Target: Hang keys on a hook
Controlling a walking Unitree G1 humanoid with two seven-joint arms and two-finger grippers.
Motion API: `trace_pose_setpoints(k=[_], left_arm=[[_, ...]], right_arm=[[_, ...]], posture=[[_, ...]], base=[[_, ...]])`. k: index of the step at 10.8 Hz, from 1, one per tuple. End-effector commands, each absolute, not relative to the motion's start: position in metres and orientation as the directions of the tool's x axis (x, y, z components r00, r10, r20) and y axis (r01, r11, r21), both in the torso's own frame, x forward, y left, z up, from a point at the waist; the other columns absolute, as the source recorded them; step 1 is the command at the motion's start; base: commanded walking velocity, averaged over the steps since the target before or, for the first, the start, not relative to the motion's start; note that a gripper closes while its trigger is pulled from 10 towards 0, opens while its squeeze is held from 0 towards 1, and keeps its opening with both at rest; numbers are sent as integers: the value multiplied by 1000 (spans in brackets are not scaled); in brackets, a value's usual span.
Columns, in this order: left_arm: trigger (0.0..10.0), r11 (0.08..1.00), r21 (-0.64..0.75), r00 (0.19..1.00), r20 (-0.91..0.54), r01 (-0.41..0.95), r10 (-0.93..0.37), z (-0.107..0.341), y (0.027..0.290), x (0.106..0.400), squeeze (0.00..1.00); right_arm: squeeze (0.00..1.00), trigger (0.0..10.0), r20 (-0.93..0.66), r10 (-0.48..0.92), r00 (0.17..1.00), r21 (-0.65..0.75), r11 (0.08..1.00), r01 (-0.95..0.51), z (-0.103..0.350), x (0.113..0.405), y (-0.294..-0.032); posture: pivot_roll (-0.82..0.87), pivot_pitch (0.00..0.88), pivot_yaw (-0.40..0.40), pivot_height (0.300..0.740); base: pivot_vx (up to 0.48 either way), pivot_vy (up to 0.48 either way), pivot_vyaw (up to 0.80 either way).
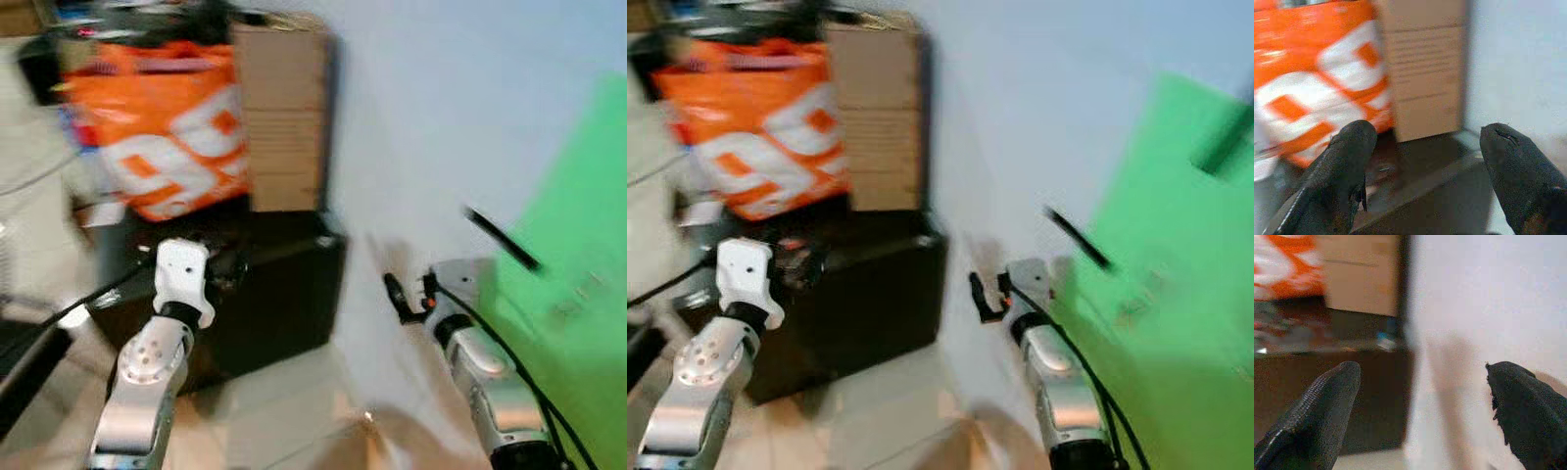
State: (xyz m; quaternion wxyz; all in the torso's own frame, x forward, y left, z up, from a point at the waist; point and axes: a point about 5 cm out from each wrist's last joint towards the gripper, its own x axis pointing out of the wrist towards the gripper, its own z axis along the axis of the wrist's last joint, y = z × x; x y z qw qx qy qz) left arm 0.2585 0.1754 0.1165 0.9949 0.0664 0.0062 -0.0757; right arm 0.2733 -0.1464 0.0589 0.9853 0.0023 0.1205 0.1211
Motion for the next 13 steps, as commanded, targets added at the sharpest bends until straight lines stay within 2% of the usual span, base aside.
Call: trace_pose_setpoints(k=[1,5,7,13], left_arm=[[10000,980,143,991,-21,137,-136,119,181,258,0],[10000,980,146,990,-21,138,-136,118,182,258,0],[10000,980,146,991,-20,137,-136,119,182,258,0],[10000,978,151,990,-18,140,-139,120,183,260,0]], right_arm=[[1000,10000,-206,281,937,43,959,-279,66,277,-136],[1000,10000,-208,286,936,36,958,-285,65,277,-137],[1000,10000,-213,261,942,44,965,-257,64,278,-138],[1000,10000,-238,316,919,30,948,-318,61,279,-134]], posture=[[-13,0,-34,740],[-11,0,-36,740],[-11,0,-35,740],[-4,0,-37,740]], base=[[379,0,800],[383,0,800],[388,0,0],[381,0,0]])
